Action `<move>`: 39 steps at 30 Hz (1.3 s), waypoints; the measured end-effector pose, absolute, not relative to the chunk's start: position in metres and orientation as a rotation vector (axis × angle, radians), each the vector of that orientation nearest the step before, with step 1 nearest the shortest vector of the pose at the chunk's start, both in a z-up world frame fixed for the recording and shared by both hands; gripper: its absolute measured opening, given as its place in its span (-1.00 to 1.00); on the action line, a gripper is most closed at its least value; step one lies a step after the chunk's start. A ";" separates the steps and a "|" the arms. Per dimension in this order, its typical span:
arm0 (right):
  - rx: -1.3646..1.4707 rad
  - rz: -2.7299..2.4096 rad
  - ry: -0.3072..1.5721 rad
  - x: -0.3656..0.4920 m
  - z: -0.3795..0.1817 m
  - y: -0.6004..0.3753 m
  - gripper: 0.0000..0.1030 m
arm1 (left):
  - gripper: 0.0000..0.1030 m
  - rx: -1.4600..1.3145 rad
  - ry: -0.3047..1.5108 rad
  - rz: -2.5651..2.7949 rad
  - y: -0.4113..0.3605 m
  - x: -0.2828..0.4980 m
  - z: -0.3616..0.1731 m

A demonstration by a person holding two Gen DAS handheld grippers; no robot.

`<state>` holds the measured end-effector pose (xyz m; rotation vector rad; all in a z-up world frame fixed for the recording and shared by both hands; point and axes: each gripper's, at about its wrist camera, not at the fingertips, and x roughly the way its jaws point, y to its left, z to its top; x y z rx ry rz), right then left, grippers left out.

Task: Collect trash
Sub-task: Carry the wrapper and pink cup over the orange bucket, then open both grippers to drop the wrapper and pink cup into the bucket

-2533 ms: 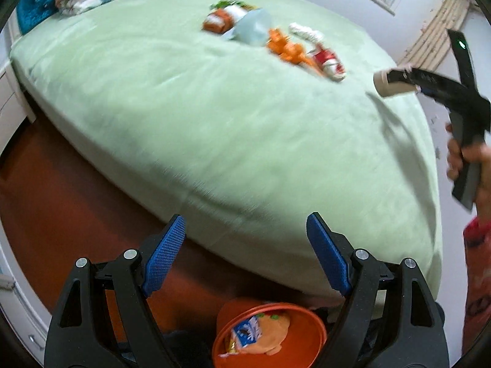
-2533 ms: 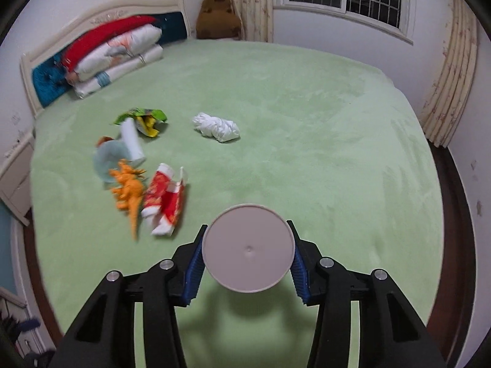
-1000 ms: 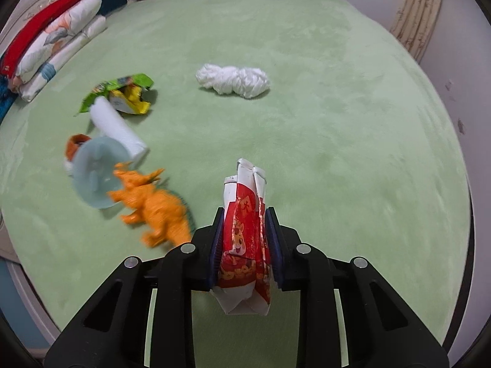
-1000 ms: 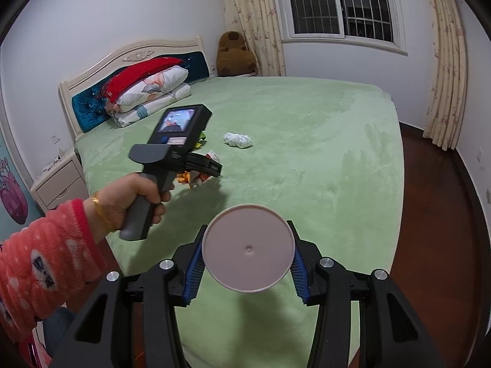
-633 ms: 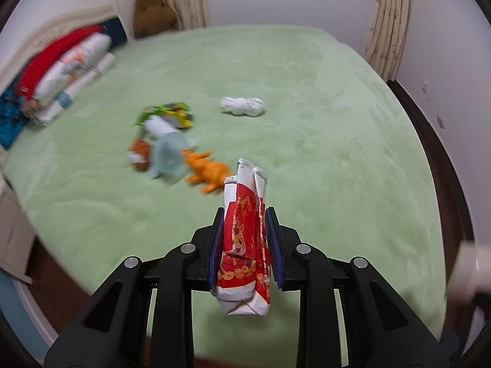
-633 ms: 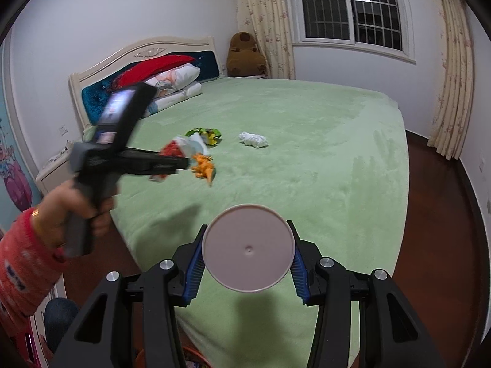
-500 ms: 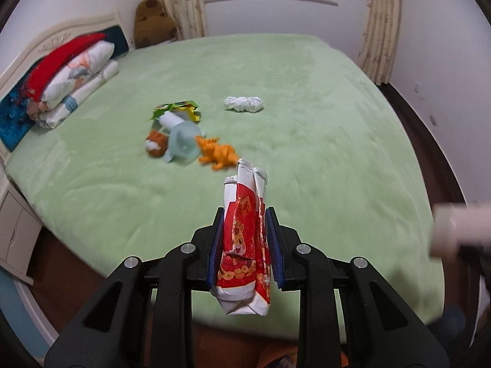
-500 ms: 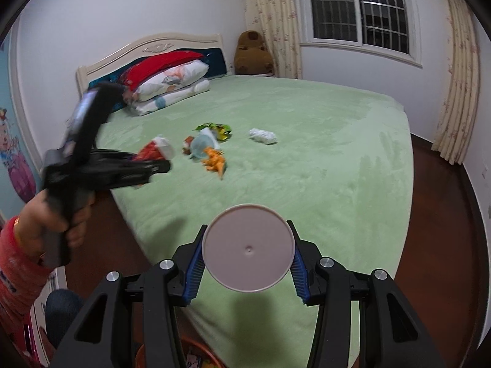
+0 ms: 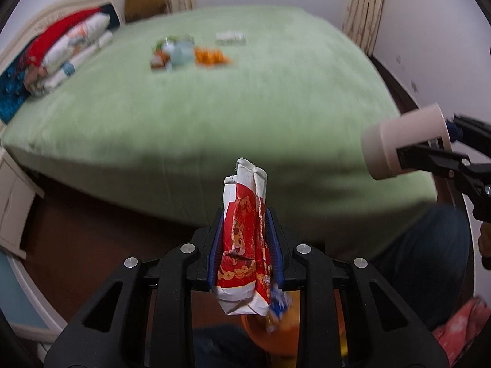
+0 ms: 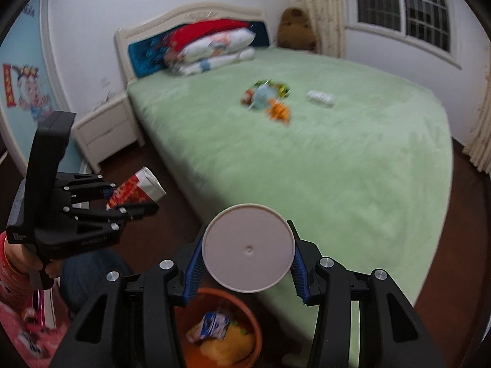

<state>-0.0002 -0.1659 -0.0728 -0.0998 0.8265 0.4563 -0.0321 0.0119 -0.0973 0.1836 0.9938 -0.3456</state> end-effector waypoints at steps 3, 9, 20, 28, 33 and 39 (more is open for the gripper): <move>-0.112 0.493 0.921 -0.006 -0.106 -0.151 -0.07 | -0.50 0.175 1.102 -0.356 0.012 -0.042 -0.134; -0.147 0.505 1.153 -0.015 -0.192 -0.128 -0.07 | -0.50 0.163 1.361 -0.379 0.009 -0.048 -0.220; -0.197 0.473 1.481 -0.018 -0.298 -0.109 -0.07 | -0.49 0.188 1.661 -0.334 -0.003 -0.049 -0.332; -0.162 0.457 1.560 -0.010 -0.317 -0.113 0.17 | -0.21 0.237 1.680 -0.315 -0.010 -0.056 -0.341; -0.135 0.425 1.539 -0.009 -0.313 -0.120 0.33 | 0.28 0.247 1.662 -0.310 -0.007 -0.058 -0.339; -0.122 0.401 1.536 -0.005 -0.312 -0.120 0.43 | 0.36 0.239 1.655 -0.289 -0.005 -0.058 -0.338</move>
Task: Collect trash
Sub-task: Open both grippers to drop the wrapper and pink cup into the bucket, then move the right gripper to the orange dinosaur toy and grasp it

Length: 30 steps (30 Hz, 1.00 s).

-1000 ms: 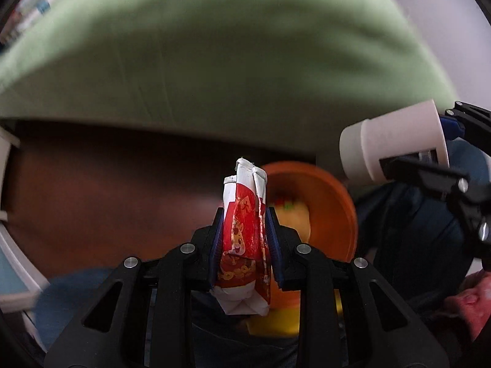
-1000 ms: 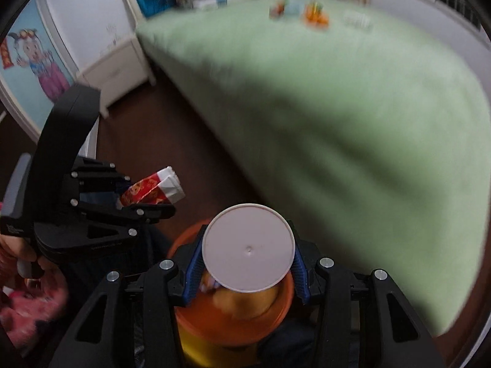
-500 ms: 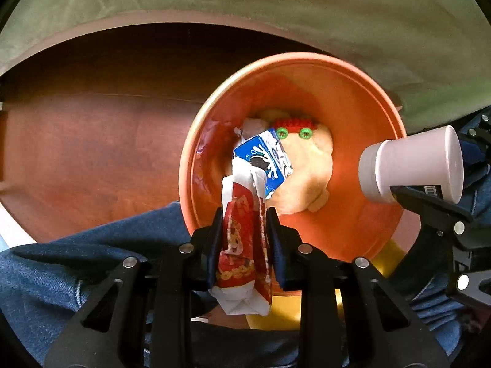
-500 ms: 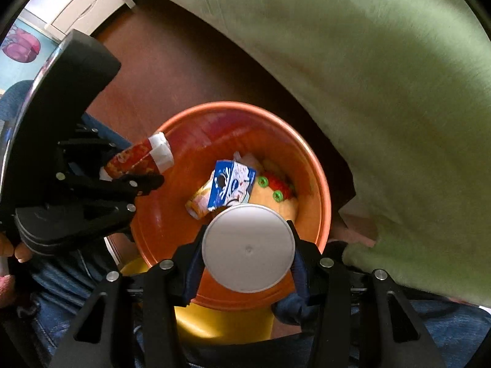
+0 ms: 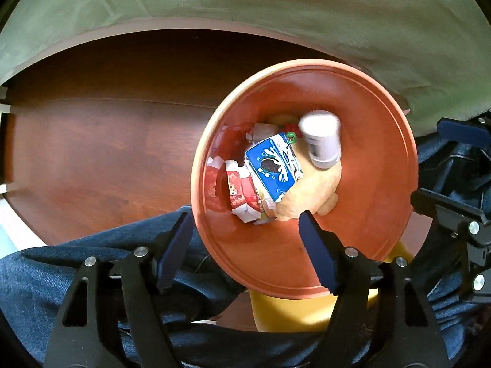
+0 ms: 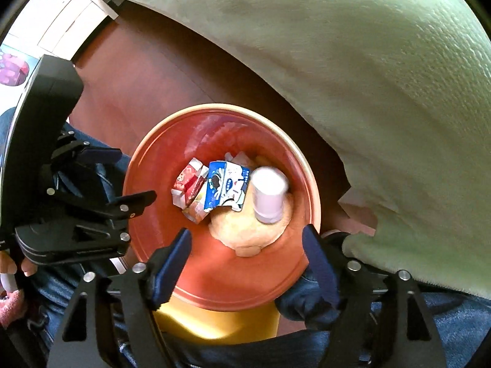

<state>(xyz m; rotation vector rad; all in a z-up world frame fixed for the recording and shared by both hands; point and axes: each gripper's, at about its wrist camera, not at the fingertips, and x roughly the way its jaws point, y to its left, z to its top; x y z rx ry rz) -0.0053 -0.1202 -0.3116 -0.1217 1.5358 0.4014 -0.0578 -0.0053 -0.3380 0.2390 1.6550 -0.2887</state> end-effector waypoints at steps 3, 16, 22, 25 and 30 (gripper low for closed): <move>-0.119 0.396 1.535 -0.006 -0.313 -0.121 0.45 | 0.37 0.234 1.653 -0.282 -0.004 -0.058 -0.337; -0.107 0.390 1.446 -0.004 -0.292 -0.127 0.50 | 0.38 0.233 1.557 -0.264 0.001 -0.056 -0.310; -0.105 0.398 1.321 0.007 -0.245 -0.130 0.50 | 0.38 0.205 1.409 -0.231 0.012 -0.043 -0.258; -0.126 0.414 1.208 0.015 -0.204 -0.130 0.51 | 0.38 0.181 1.321 -0.202 0.022 -0.034 -0.227; -0.088 0.483 1.018 0.039 -0.135 -0.128 0.63 | 0.38 0.131 1.156 -0.142 0.041 -0.015 -0.171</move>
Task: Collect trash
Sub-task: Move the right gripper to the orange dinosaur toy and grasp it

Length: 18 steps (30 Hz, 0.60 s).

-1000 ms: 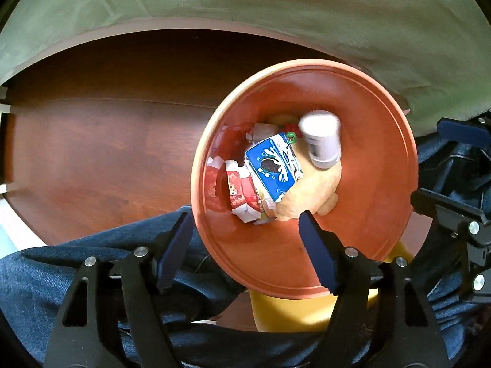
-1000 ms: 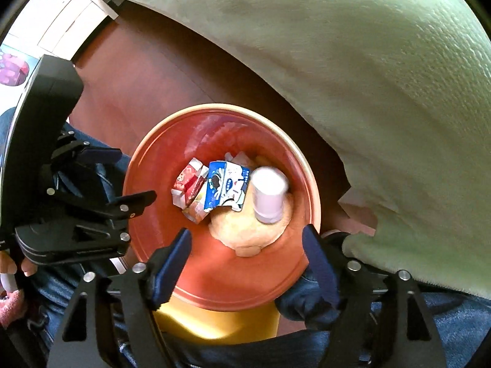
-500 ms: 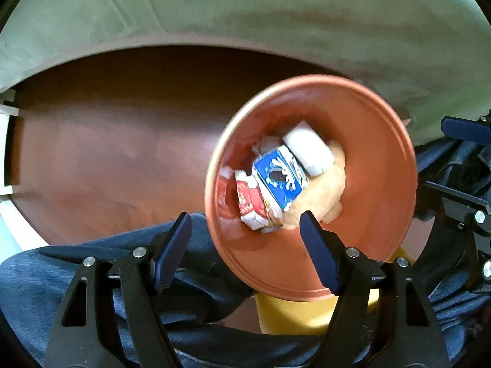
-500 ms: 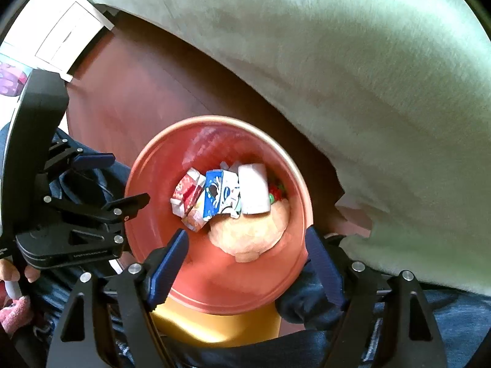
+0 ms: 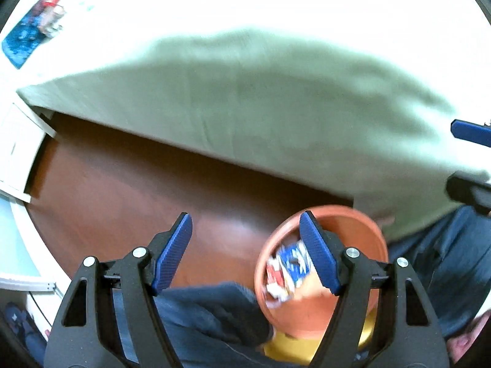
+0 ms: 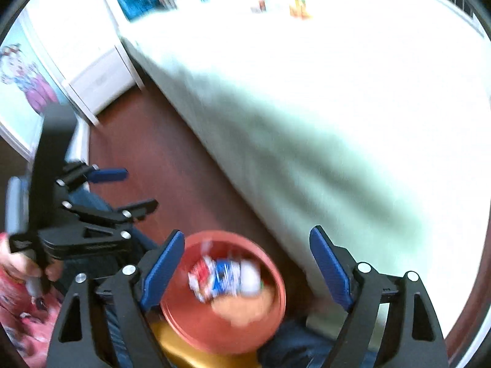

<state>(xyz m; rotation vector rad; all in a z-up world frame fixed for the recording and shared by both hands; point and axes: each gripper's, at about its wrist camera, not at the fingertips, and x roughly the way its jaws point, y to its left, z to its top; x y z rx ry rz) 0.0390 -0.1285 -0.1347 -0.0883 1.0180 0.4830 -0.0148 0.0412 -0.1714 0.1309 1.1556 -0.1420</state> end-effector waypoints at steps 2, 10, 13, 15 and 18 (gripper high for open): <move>-0.078 0.470 0.939 0.057 -0.111 -0.129 0.67 | 0.50 0.114 1.102 -0.117 0.047 -0.007 -0.155; -0.139 0.435 0.776 0.156 -0.069 -0.113 0.87 | 0.56 0.026 0.978 -0.049 0.067 0.021 -0.113; -0.172 0.400 0.795 0.214 -0.071 -0.101 0.87 | 0.56 0.008 0.973 -0.045 0.071 0.026 -0.111; -0.180 0.394 0.829 0.246 -0.071 -0.092 0.87 | 0.56 0.003 0.974 -0.036 0.075 0.027 -0.114; -0.206 0.350 0.872 0.293 -0.081 -0.078 0.87 | 0.56 -0.008 0.977 -0.024 0.081 0.030 -0.112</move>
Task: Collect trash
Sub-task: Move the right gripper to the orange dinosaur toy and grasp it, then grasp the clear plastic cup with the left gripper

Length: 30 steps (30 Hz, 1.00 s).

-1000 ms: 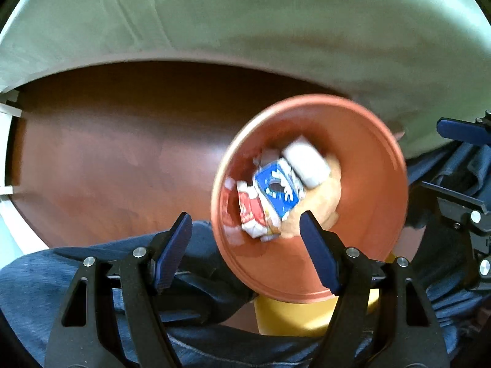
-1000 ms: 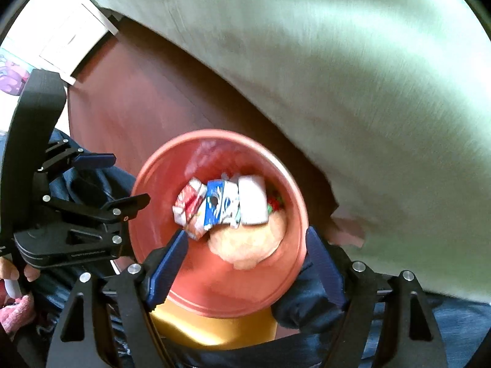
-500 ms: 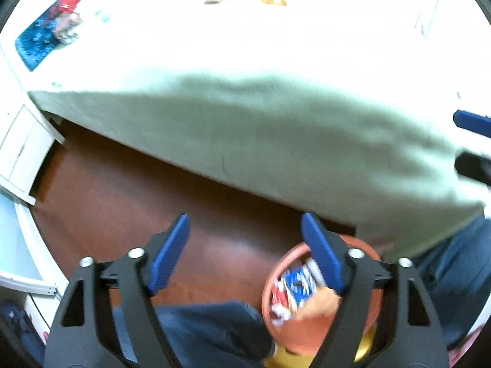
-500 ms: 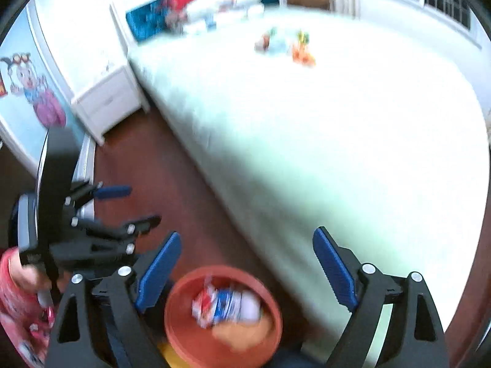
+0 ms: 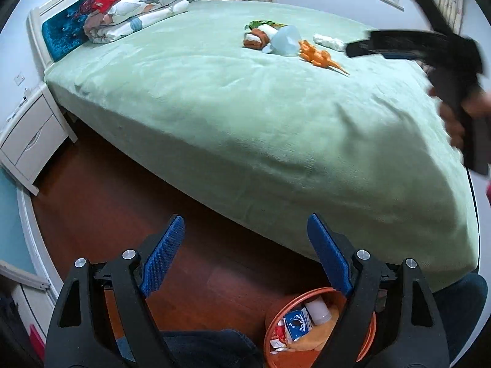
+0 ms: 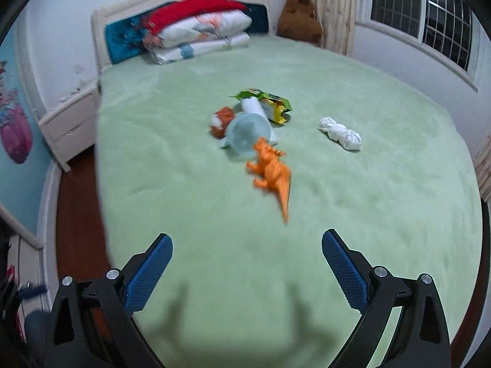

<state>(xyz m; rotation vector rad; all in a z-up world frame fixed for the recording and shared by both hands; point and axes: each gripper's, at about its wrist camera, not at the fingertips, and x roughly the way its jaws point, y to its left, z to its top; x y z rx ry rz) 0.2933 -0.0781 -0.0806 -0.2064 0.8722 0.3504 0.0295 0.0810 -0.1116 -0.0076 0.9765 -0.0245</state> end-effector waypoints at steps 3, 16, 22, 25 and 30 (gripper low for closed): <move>-0.236 0.296 0.908 0.333 -0.094 -0.063 0.87 | 0.56 -0.022 0.974 -0.003 0.092 0.030 -0.110; -0.256 0.160 1.072 0.409 -0.145 -0.042 -0.05 | 0.56 -0.102 1.010 0.057 0.125 0.040 -0.118; -0.189 0.210 0.997 0.378 -0.122 -0.061 -0.05 | 0.56 -0.133 1.000 0.053 0.130 0.048 -0.115; -0.120 0.262 0.948 0.348 -0.104 -0.086 -0.05 | 0.56 -0.147 0.998 0.055 0.134 0.058 -0.110; -0.055 0.324 0.873 0.285 -0.073 -0.116 -0.05 | 0.56 -0.134 0.957 0.049 0.129 0.088 -0.094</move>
